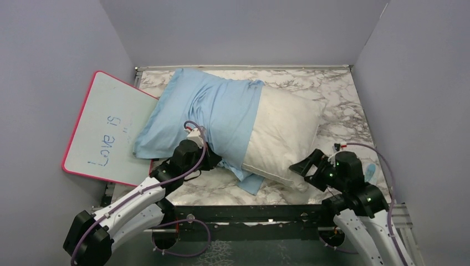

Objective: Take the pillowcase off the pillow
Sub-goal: Remove the pillow from the pillowcase.

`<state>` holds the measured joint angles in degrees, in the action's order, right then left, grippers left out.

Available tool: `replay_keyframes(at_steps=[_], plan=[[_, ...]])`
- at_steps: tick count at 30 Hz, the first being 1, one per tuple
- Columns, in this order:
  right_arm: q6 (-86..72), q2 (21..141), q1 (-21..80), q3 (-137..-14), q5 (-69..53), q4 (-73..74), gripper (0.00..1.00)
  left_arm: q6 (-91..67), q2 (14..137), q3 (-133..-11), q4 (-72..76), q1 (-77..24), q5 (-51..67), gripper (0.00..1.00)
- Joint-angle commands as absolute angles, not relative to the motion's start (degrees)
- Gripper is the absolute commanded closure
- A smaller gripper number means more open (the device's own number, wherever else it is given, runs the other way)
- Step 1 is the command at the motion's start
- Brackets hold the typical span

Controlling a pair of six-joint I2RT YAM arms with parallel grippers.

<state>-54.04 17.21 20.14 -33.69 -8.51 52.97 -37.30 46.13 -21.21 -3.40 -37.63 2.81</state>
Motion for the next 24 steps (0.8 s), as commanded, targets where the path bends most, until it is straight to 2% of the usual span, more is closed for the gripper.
replay_keyframes(at_steps=[1, 2, 5, 7, 8, 9, 16, 18, 21, 23, 24], plan=[[-53.2, 17.9, 20.1, -26.9, -25.5, 44.4, 0.01, -36.3, 47.2, -24.0, -4.7, -37.4, 6.5, 0.96], [-54.0, 18.5, 20.2, -26.1, -24.6, 45.1, 0.06, -36.4, 47.4, -24.2, -4.7, -37.4, 6.7, 0.98], [-53.9, 21.2, 20.1, -27.9, -17.9, 48.0, 0.29, -35.9, 47.6, -25.1, -5.9, -37.4, 6.3, 1.0], [-52.6, 22.4, 20.1, -31.6, -11.4, 48.7, 0.77, -35.4, 46.9, -26.0, -8.6, -37.4, 3.9, 1.0], [-52.0, 22.6, 20.1, -33.8, -8.1, 48.5, 0.91, -35.3, 46.3, -26.5, -10.4, -37.4, 2.0, 1.0], [-51.5, 22.8, 20.2, -35.9, -4.9, 48.2, 0.96, -35.4, 45.6, -26.9, -12.5, -37.4, -0.1, 1.0], [-48.7, 32.4, 20.2, -50.1, 26.2, 54.2, 0.97, -39.5, 37.9, -29.3, -26.1, -37.4, -16.9, 1.0], [-48.5, 33.9, 20.1, -50.5, 28.8, 53.0, 0.98, -40.6, 35.5, -29.5, -28.3, -37.4, -19.6, 0.97], [-47.6, 35.5, 20.1, -50.2, 25.0, 49.9, 0.97, -40.5, 32.8, -29.0, -27.5, -37.4, -18.3, 0.64], [-47.6, 37.3, 20.1, -49.5, 23.2, 49.4, 0.94, -39.5, 32.8, -28.7, -26.2, -37.4, -15.3, 0.4], [-47.0, 37.9, 20.1, -49.2, 22.1, 49.1, 0.92, -38.9, 33.1, -28.5, -25.2, -37.4, -13.4, 0.33]])
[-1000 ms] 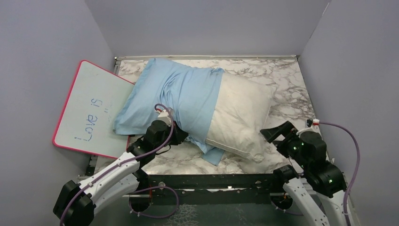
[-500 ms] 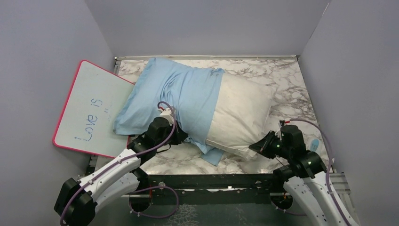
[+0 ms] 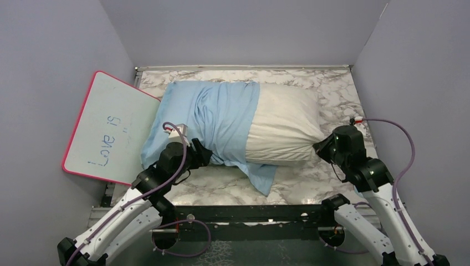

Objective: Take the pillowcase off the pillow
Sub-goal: Remove the pillow from the pillowcase.

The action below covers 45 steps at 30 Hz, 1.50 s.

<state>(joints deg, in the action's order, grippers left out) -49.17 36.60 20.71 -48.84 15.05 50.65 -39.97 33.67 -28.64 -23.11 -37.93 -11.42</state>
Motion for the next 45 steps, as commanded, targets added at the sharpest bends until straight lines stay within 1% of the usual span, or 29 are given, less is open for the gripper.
replay_keyframes(at_steps=[1, 3, 5, 6, 7, 9, 11, 12, 15, 16, 19, 20, 21, 22, 25, 28, 31, 33, 34, 36, 38, 40, 42, 43, 45], plan=[[-46.4, 38.2, 20.2, -48.9, 20.9, 49.0, 0.9, -38.7, 33.6, -28.5, -24.5, -37.4, -11.3, 0.29], [-45.4, 38.1, 20.1, -48.1, 19.3, 48.9, 0.89, -39.9, 34.7, -28.6, -24.0, -37.4, -9.0, 0.24], [-45.0, 37.3, 20.2, -47.4, 19.2, 49.3, 0.86, -41.4, 35.0, -28.4, -24.0, -37.4, -9.2, 0.23], [-45.2, 36.9, 20.1, -47.2, 19.3, 49.6, 0.82, -42.1, 35.0, -28.2, -24.1, -37.4, -10.4, 0.23], [-45.0, 36.5, 20.1, -47.0, 18.9, 49.5, 0.81, -42.9, 34.8, -28.0, -24.7, -37.4, -12.3, 0.23], [-45.0, 35.5, 20.1, -46.4, 17.8, 48.6, 0.81, -45.6, 35.1, -28.3, -26.7, -37.4, -18.5, 0.23], [-45.4, 35.3, 20.2, -45.5, 17.4, 48.0, 0.8, -46.2, 36.9, -28.3, -26.0, -37.4, -22.0, 0.23], [-45.4, 35.4, 20.1, -45.1, 17.2, 47.8, 0.8, -45.8, 38.6, -28.2, -24.8, -37.4, -23.2, 0.25], [-45.3, 36.7, 20.1, -45.2, 17.0, 47.9, 0.81, -44.1, 45.3, -30.3, -24.1, -37.4, -24.5, 0.51], [-45.2, 37.1, 20.1, -45.4, 17.3, 48.1, 0.82, -43.7, 47.1, -31.0, -24.1, -37.4, -24.7, 0.58], [-45.8, 37.8, 20.1, -45.8, 19.6, 48.0, 0.84, -43.6, 49.0, -32.6, -25.8, -37.4, -27.7, 0.71], [-46.0, 37.8, 20.1, -45.6, 21.4, 47.6, 0.84, -44.1, 48.5, -32.9, -27.1, -37.4, -29.6, 0.77], [-46.2, 37.8, 20.1, -45.4, 22.9, 47.1, 0.85, -44.5, 47.6, -33.2, -28.4, -37.4, -31.7, 0.85], [-46.4, 38.0, 20.1, -45.4, 24.1, 46.8, 0.85, -45.0, 46.7, -33.7, -30.1, -37.4, -34.5, 0.91], [-46.8, 40.2, 20.1, -46.2, 26.7, 47.3, 0.86, -46.7, 45.7, -36.9, -37.8, -37.3, -44.4, 0.99], [-47.5, 44.0, 20.1, -47.5, 28.6, 48.5, 0.86, -49.3, 46.0, -39.5, -43.1, -37.3, -50.5, 1.0], [-47.1, 45.9, 20.2, -48.4, 27.5, 47.9, 0.87, -50.5, 44.3, -40.1, -42.9, -37.3, -50.2, 1.0], [-46.3, 45.4, 20.2, -49.4, 25.8, 47.5, 0.86, -48.5, 43.0, -39.8, -40.0, -37.3, -46.0, 1.0], [-45.0, 44.6, 20.2, -50.0, 23.7, 46.7, 0.83, -46.0, 42.1, -39.2, -37.4, -37.3, -42.9, 1.0], [-41.5, 42.1, 20.2, -50.2, 17.7, 44.3, 0.65, -41.3, 40.8, -37.4, -31.2, -37.3, -35.4, 1.0], [-40.2, 40.3, 20.2, -49.6, 11.3, 43.3, 0.44, -39.8, 40.3, -35.8, -27.3, -37.3, -28.8, 1.0], [-41.5, 39.1, 20.2, -48.4, 6.5, 45.0, 0.3, -40.0, 41.1, -34.8, -25.4, -37.3, -24.5, 1.0], [-43.2, 38.4, 20.1, -45.5, 1.1, 46.4, 0.22, -40.0, 42.5, -34.4, -24.7, -37.3, -22.5, 1.0], [-43.3, 38.3, 20.1, -43.5, -4.2, 46.2, 0.18, -39.9, 43.2, -34.4, -24.7, -37.3, -21.9, 1.0], [-43.1, 38.7, 20.1, -39.9, -14.1, 44.7, 0.15, -39.6, 44.3, -34.3, -24.7, -37.3, -21.3, 1.0]])
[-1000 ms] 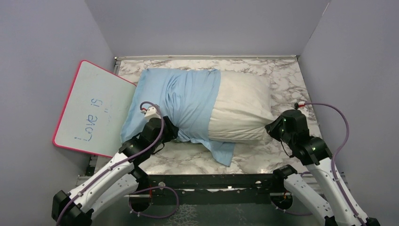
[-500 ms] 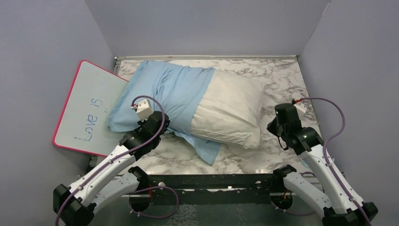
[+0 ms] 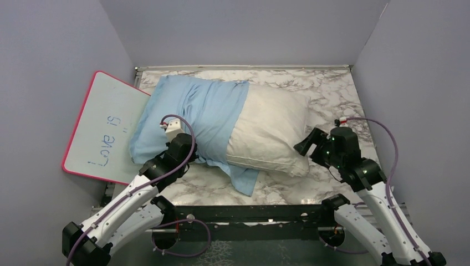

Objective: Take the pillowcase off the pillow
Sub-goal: Remove the pillow from the pillowcase.

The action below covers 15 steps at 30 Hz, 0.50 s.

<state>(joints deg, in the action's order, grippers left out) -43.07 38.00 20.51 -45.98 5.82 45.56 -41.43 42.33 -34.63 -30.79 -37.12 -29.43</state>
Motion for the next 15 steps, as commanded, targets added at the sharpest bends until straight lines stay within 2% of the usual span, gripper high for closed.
replay_keyframes(at_steps=[1, 4, 7, 9, 12, 15], plan=[[-42.6, 38.7, 20.1, -37.9, -19.6, 42.5, 0.15, -39.6, 44.6, -34.2, -24.6, -37.4, -21.1, 1.0], [-43.9, 37.9, 20.2, -29.3, -32.7, 31.4, 0.04, -39.7, 44.8, -33.6, -23.8, -37.3, -20.5, 1.0], [-46.3, 40.1, 20.1, -27.0, -29.6, 29.9, 0.05, -39.4, 45.1, -33.7, -23.0, -37.4, -19.5, 1.0], [-47.1, 43.1, 20.2, -28.6, -23.2, 32.5, 0.21, -39.3, 45.3, -33.9, -23.1, -37.4, -19.3, 1.0], [-45.5, 46.7, 20.2, -33.6, -13.2, 35.3, 0.58, -39.4, 45.1, -33.7, -23.3, -37.3, -19.6, 1.0], [-42.1, 47.6, 20.2, -38.6, -1.4, 36.3, 0.81, -40.5, 44.0, -33.1, -23.3, -37.4, -19.9, 1.0]])
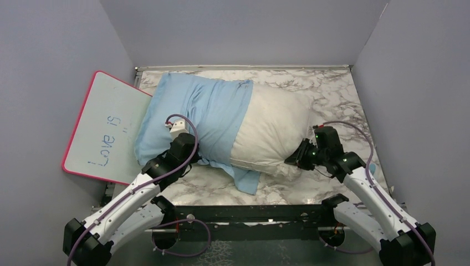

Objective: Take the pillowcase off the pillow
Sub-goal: Remove the pillow from the pillowcase.

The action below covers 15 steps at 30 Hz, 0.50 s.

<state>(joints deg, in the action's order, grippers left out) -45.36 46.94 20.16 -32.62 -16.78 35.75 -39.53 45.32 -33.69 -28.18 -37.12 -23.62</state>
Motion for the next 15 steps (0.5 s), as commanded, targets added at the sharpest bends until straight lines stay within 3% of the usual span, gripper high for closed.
replay_keyframes(at_steps=[1, 3, 6, 11, 15], plan=[[-42.0, 48.2, 20.1, -40.4, 4.7, 38.0, 0.88, -41.0, 43.6, -32.9, -23.1, -37.4, -19.8, 1.0], [-43.2, 49.5, 20.1, -44.0, 15.8, 41.6, 0.97, -40.5, 43.1, -33.1, -23.2, -37.4, -19.6, 1.0], [-44.5, 52.5, 16.1, -48.4, 26.4, 45.1, 0.99, -39.8, 43.0, -35.5, -27.5, -37.4, -24.7, 1.0], [-38.7, 53.6, 0.9, -50.0, 12.8, 41.0, 0.99, -42.5, 41.9, -39.3, -38.6, -37.3, -37.9, 1.0], [-36.3, 52.8, -1.1, -47.6, 3.2, 38.5, 0.99, -43.3, 37.2, -37.9, -36.3, -37.2, -35.3, 0.99]])
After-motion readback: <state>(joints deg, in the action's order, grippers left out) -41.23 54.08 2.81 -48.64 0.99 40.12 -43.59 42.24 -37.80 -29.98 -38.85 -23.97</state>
